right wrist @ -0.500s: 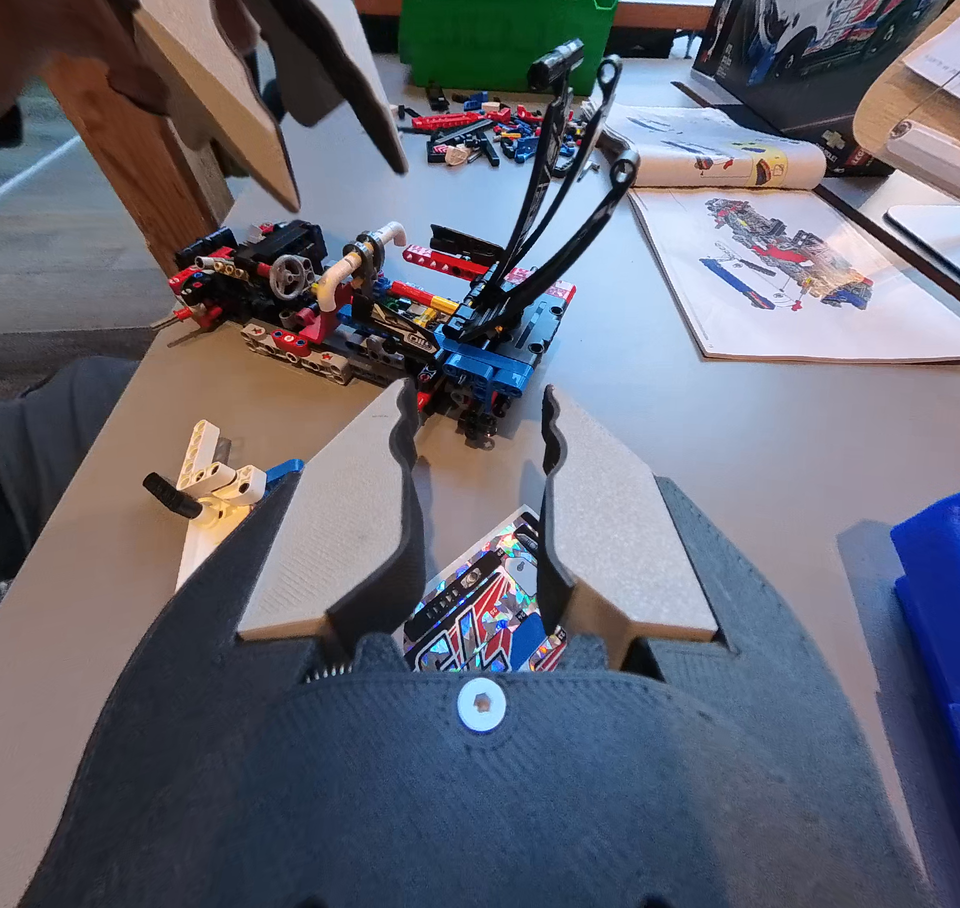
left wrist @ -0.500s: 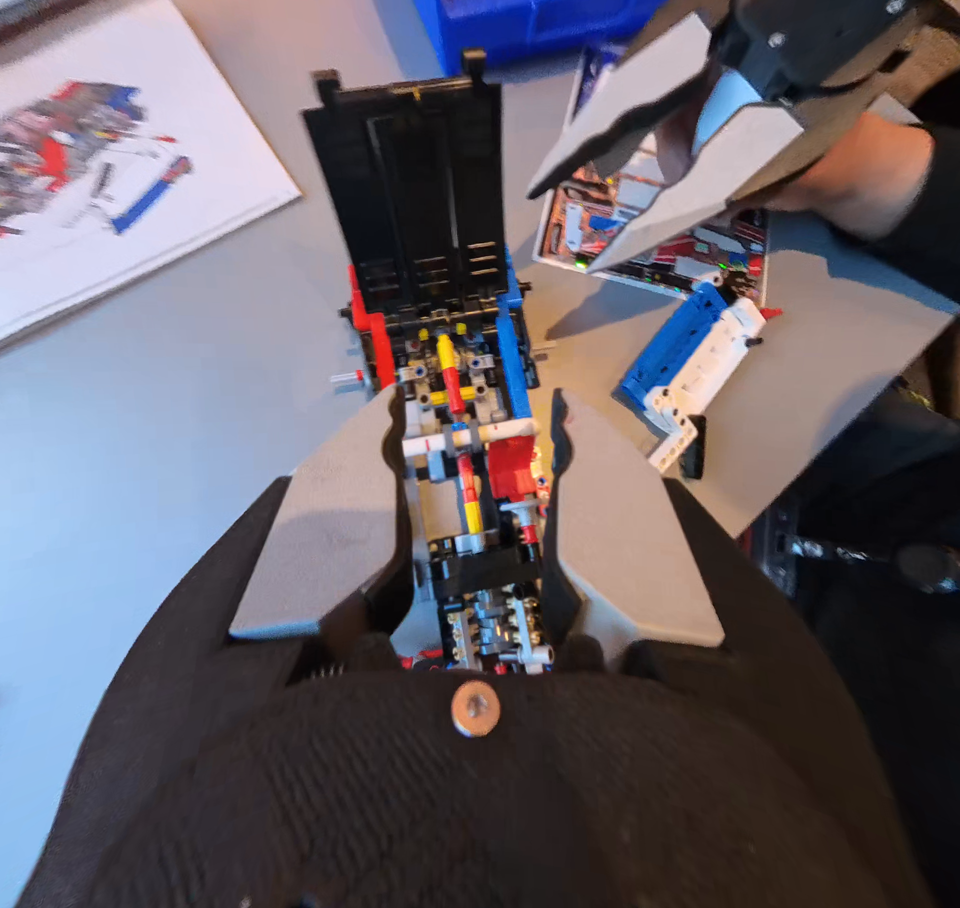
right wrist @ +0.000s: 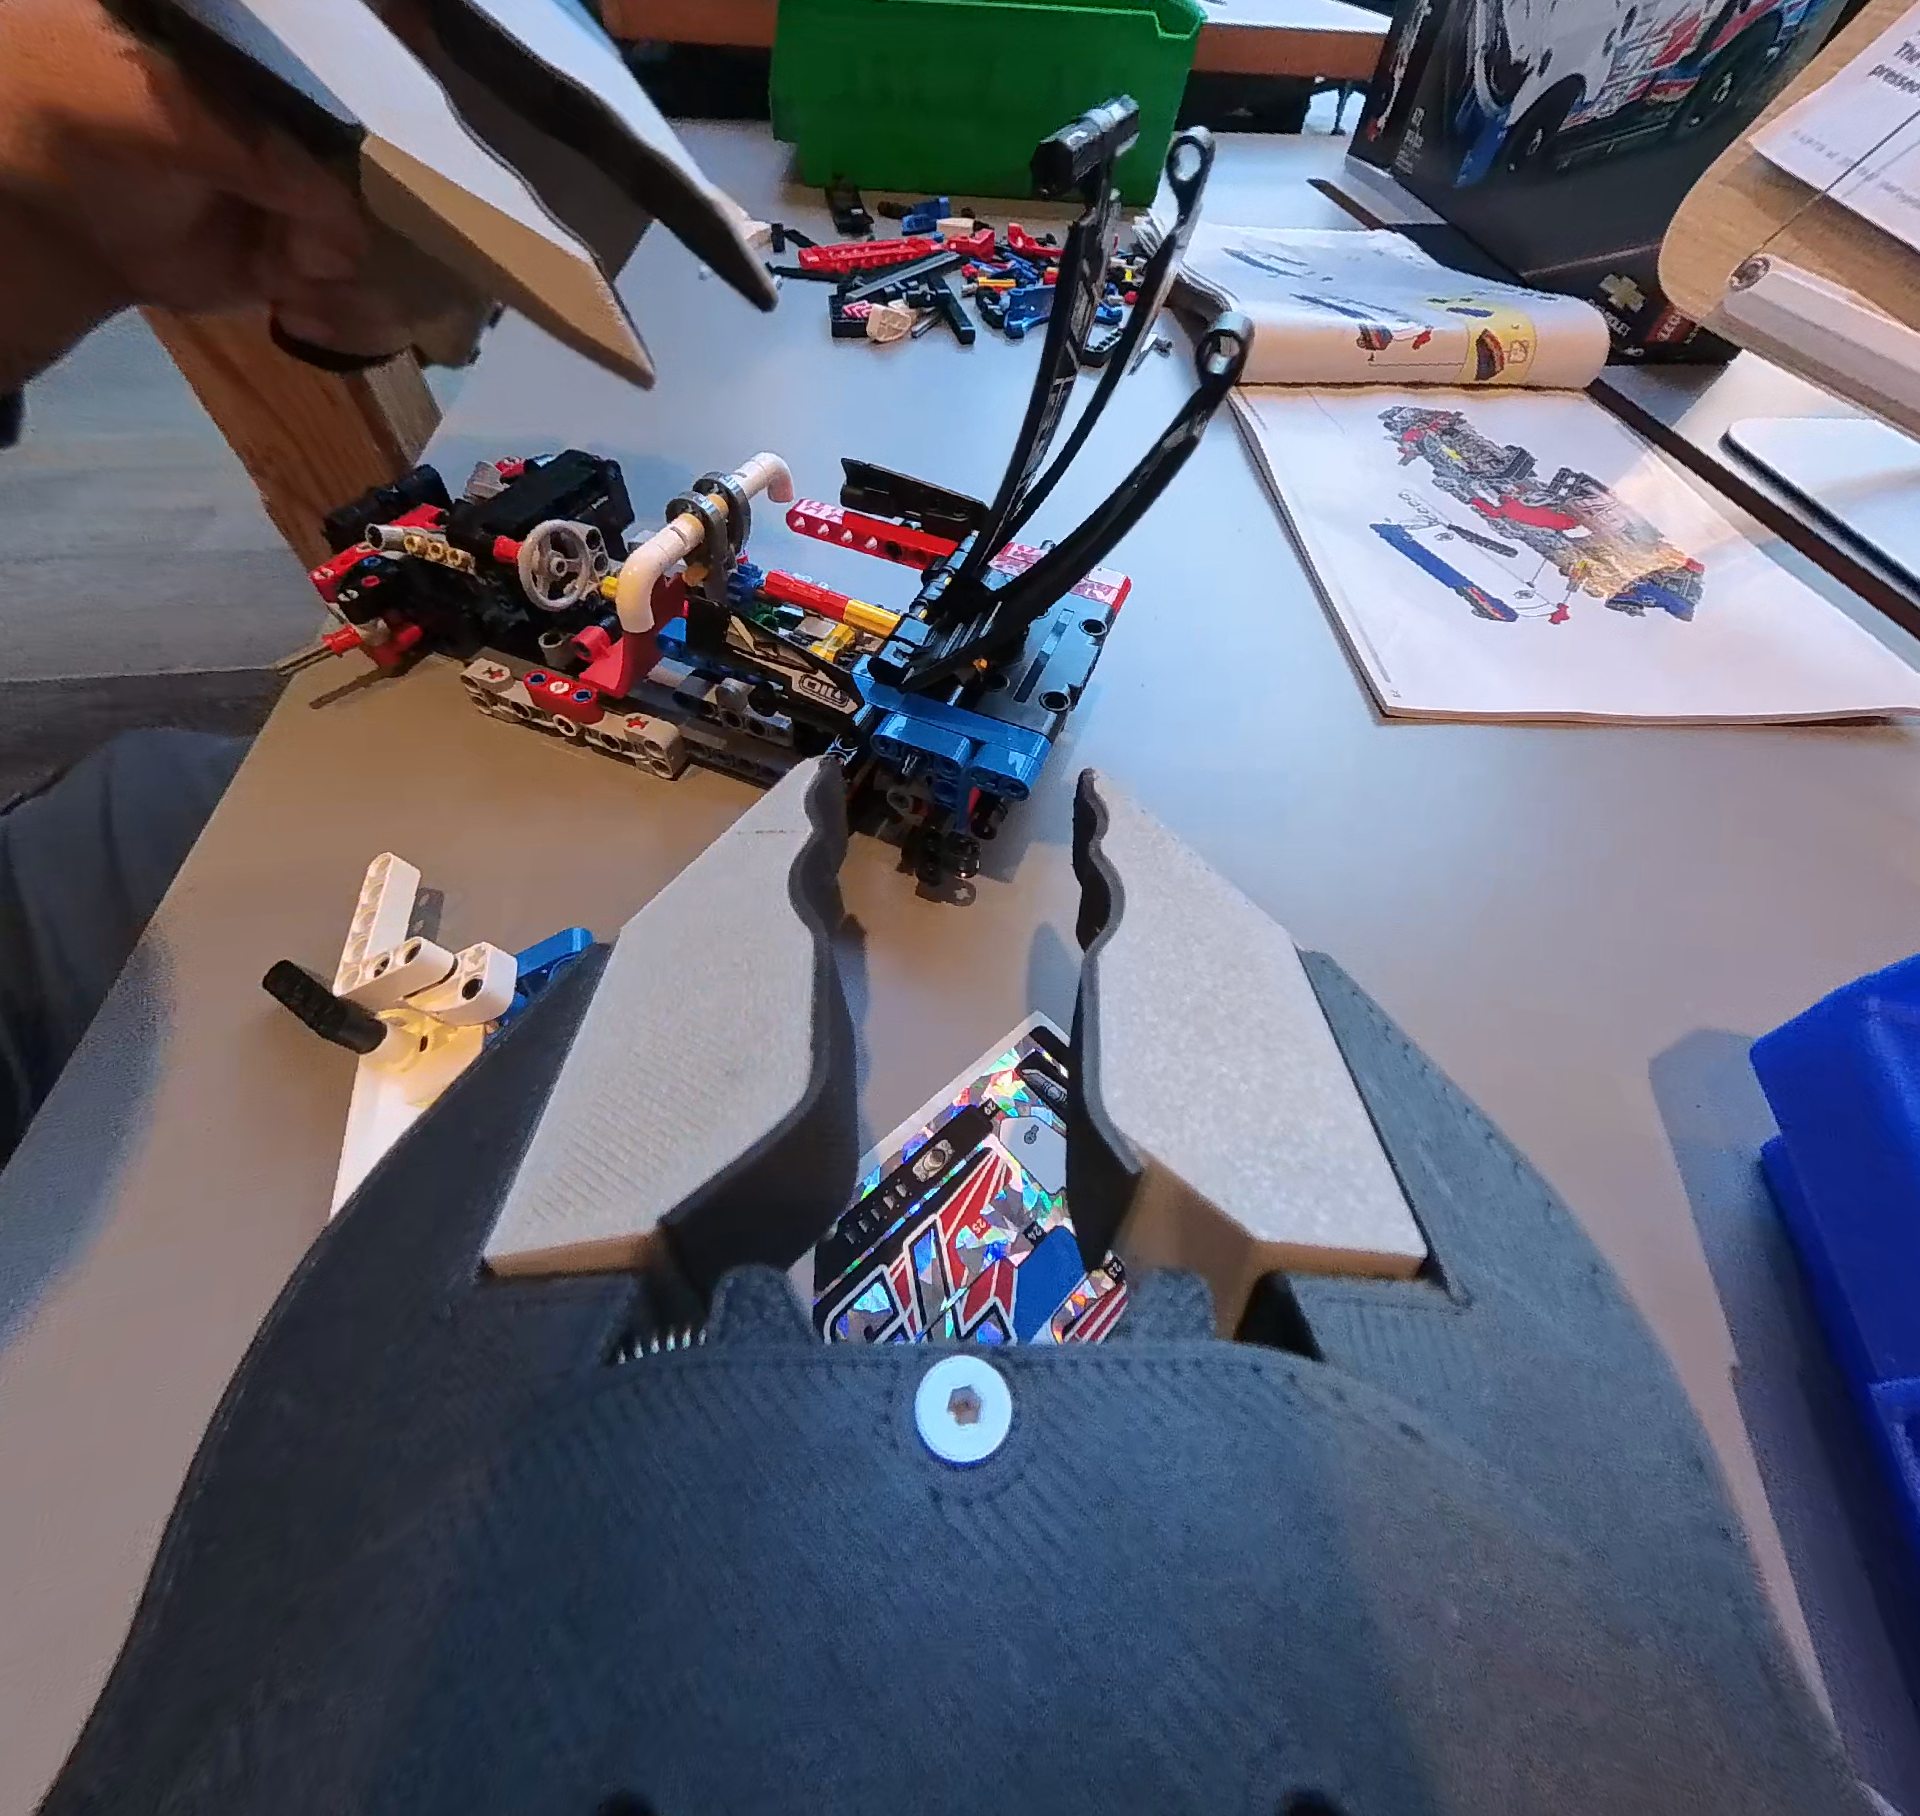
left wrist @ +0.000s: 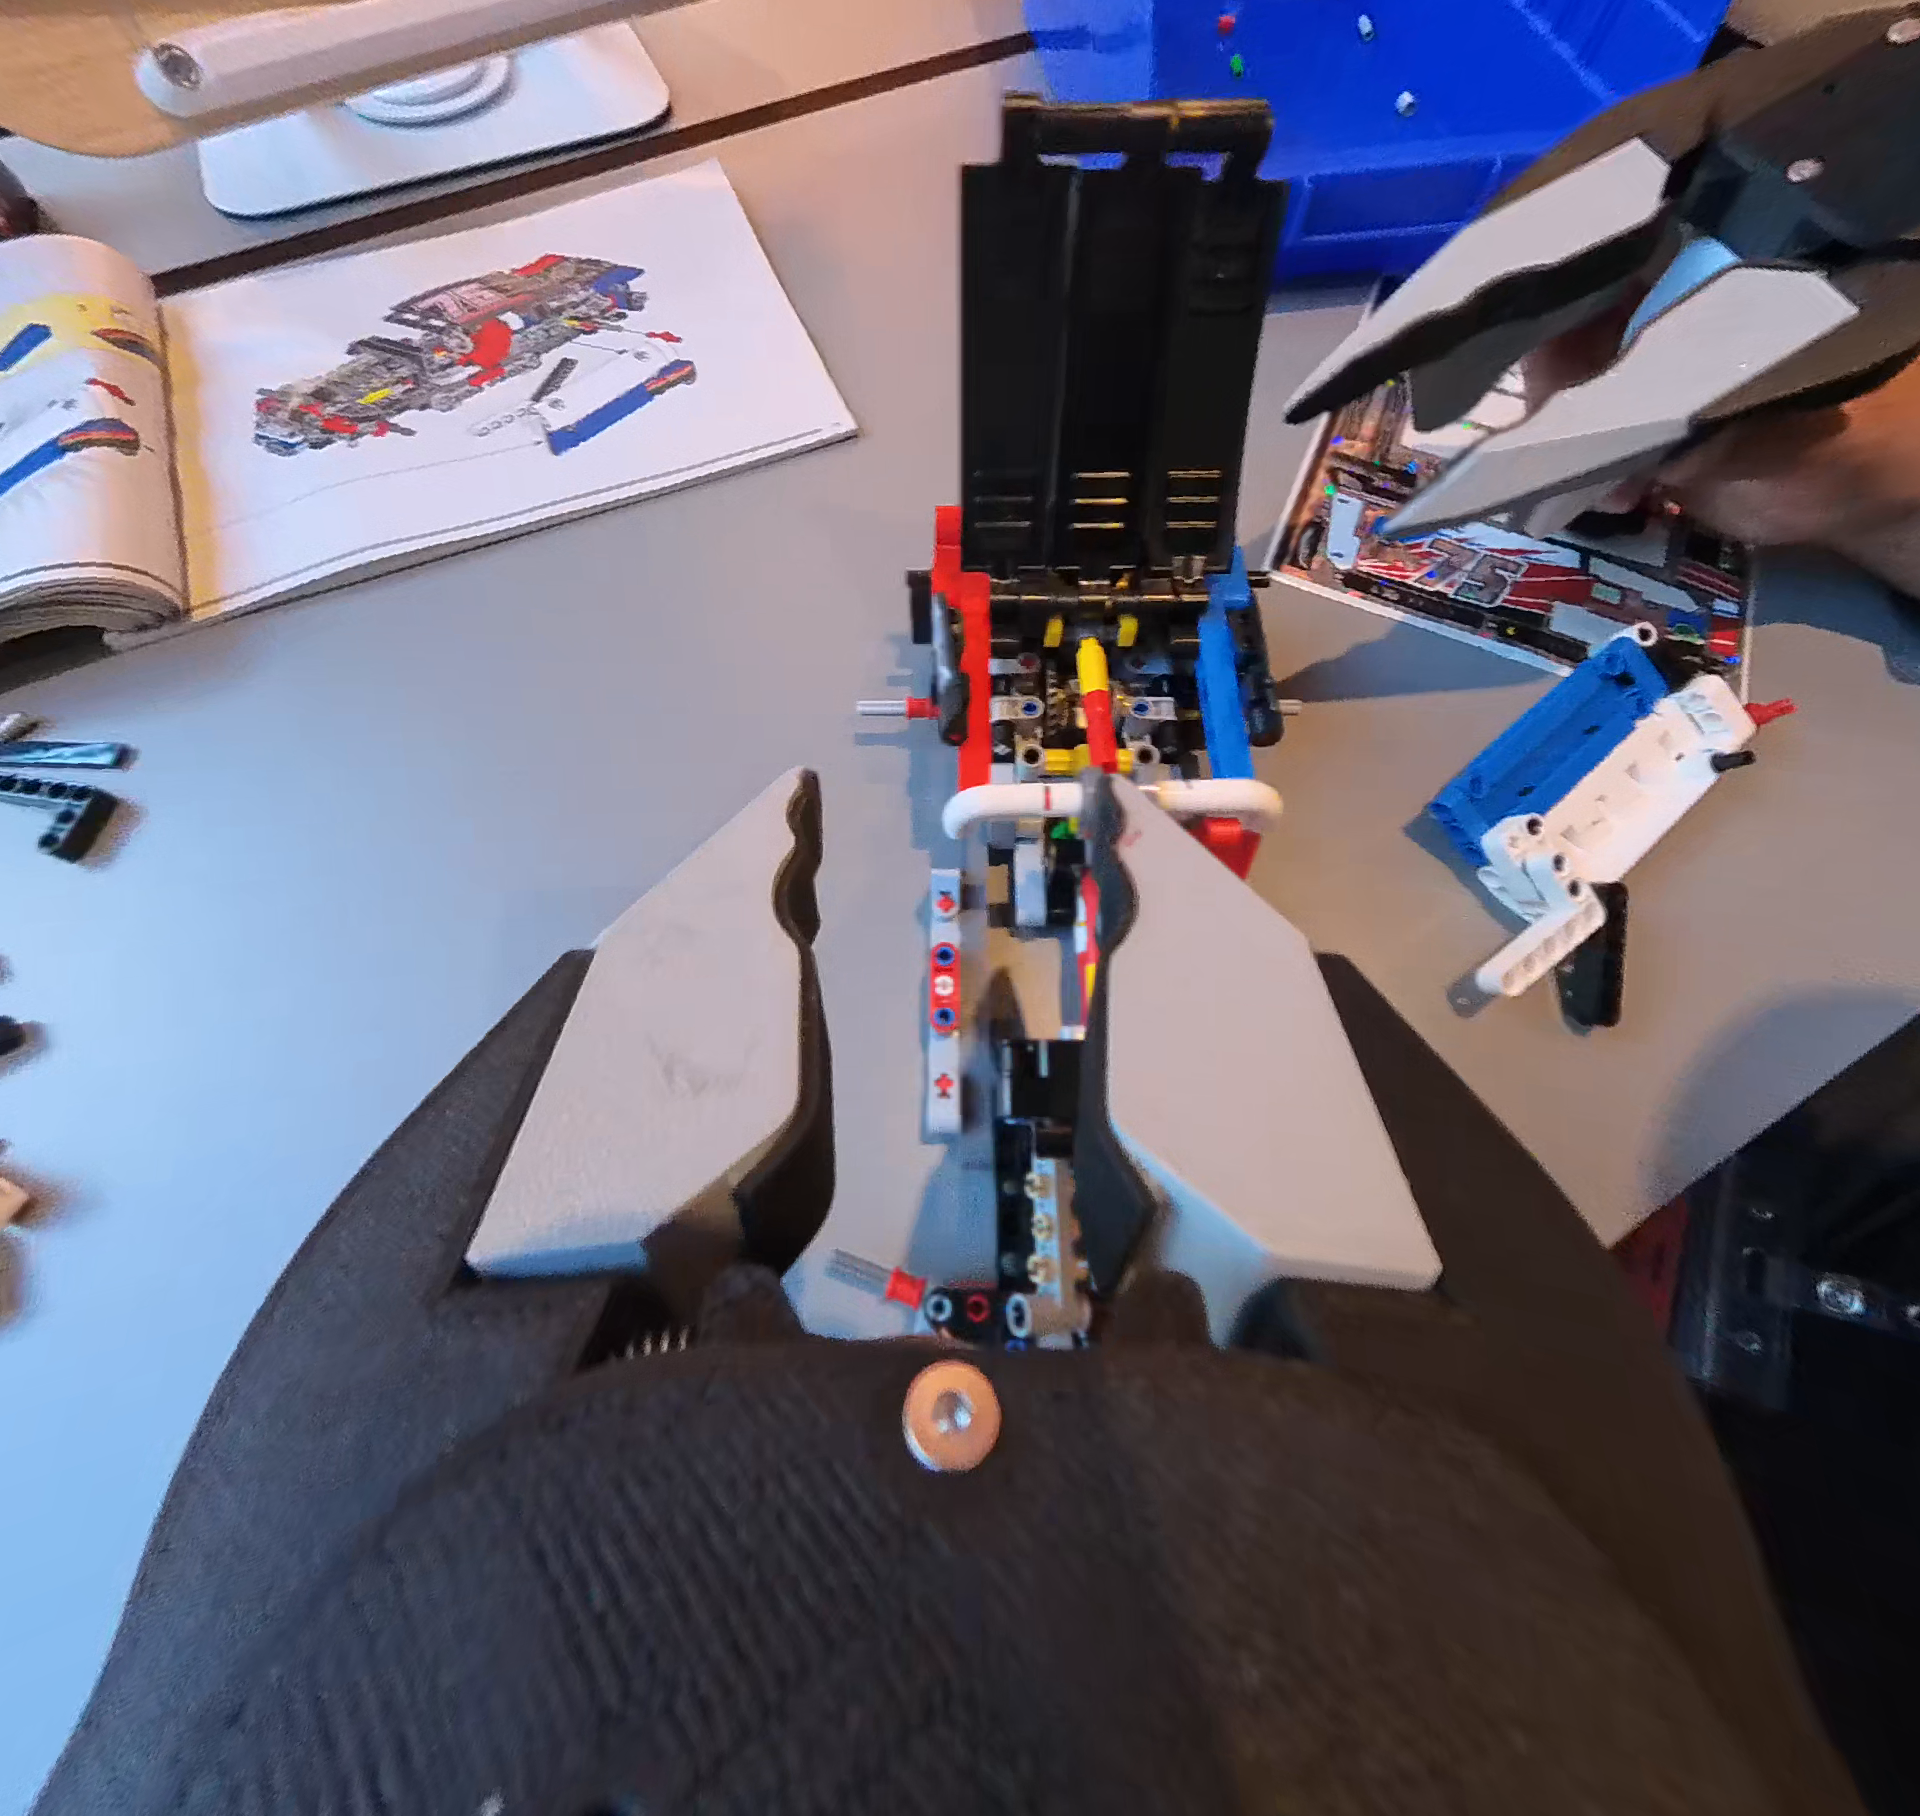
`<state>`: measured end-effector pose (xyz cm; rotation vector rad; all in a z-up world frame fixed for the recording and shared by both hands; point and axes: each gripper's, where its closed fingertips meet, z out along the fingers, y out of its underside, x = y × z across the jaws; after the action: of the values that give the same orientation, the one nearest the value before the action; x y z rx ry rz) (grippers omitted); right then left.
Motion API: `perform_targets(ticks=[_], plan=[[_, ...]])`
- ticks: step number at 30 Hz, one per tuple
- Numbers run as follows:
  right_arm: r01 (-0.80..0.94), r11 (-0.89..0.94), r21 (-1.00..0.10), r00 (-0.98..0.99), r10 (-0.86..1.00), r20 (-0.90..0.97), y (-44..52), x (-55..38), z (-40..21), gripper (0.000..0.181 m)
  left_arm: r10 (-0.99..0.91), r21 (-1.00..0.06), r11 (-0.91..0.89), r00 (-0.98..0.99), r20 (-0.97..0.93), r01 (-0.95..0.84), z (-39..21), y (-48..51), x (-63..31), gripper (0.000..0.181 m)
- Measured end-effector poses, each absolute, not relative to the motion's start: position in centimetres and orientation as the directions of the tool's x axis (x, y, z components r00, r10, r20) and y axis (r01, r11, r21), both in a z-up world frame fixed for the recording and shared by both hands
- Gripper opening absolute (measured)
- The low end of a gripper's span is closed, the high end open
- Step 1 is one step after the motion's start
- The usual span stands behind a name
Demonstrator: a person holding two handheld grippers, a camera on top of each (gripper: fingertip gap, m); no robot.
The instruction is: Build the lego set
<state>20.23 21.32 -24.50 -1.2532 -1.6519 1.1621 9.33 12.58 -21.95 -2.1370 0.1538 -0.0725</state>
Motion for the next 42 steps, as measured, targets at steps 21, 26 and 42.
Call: perform_targets(ticks=[21,26,42], plan=[[0.292,0.107,-0.95,-0.226,0.973,0.04,21.7,20.3,-24.4,0.04,-0.069,-0.877,-0.48,0.997,0.045,0.007,-23.6,12.3,4.0,0.048],[0.292,0.11,-0.95,-0.226,0.973,0.043,21.6,20.3,-24.4,0.04,-0.06,-0.869,-0.495,0.997,0.037,0.002,-24.8,12.2,3.8,0.048],[0.301,0.106,-0.948,-0.24,0.97,0.032,21.4,20.4,-24.6,0.043,-0.04,-0.879,-0.468,0.992,0.122,0.089,-26.4,11.8,2.5,0.047]])
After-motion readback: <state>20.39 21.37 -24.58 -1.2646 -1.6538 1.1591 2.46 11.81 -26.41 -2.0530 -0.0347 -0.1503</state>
